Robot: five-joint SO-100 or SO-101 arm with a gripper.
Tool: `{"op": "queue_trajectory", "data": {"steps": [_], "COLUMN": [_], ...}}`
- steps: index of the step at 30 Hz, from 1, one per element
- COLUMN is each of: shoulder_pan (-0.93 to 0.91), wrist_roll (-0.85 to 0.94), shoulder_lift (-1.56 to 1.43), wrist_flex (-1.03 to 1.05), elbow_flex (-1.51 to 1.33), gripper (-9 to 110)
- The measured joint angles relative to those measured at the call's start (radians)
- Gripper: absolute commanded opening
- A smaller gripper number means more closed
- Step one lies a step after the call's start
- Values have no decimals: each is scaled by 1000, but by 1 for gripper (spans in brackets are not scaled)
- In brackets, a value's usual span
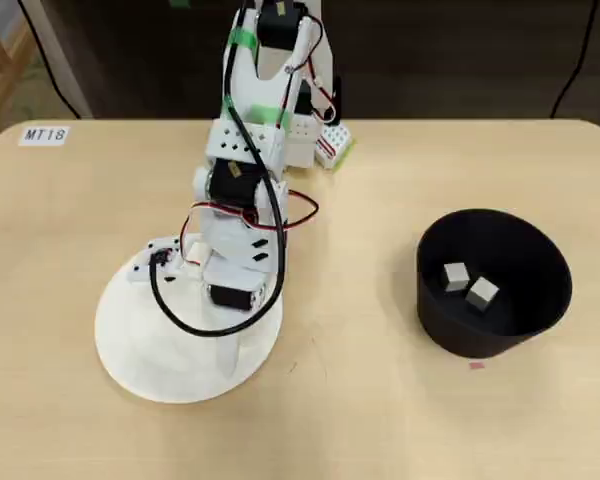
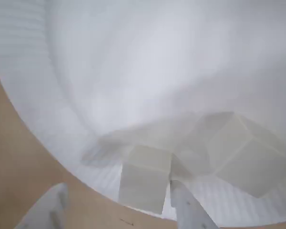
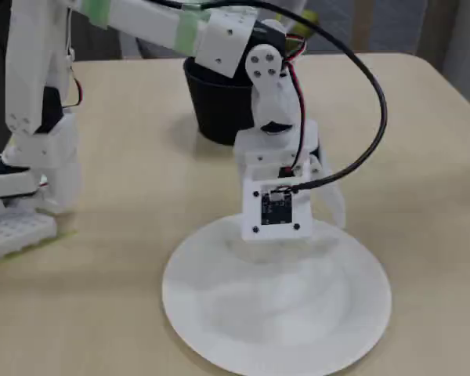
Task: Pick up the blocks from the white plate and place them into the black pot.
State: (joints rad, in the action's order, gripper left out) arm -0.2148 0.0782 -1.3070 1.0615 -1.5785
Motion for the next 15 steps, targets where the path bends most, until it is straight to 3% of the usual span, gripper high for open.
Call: {"op": "queue_trajectory", "data": {"steps": [5, 9, 15], "shoulder_pan": [-21, -29, -35], "wrist_roll": [-17, -35, -57], "shoulder_lift": [21, 43, 77], "wrist_flex": [0, 0, 9], "elbow_flex": [8, 37, 89], "gripper": [20, -2, -2]}}
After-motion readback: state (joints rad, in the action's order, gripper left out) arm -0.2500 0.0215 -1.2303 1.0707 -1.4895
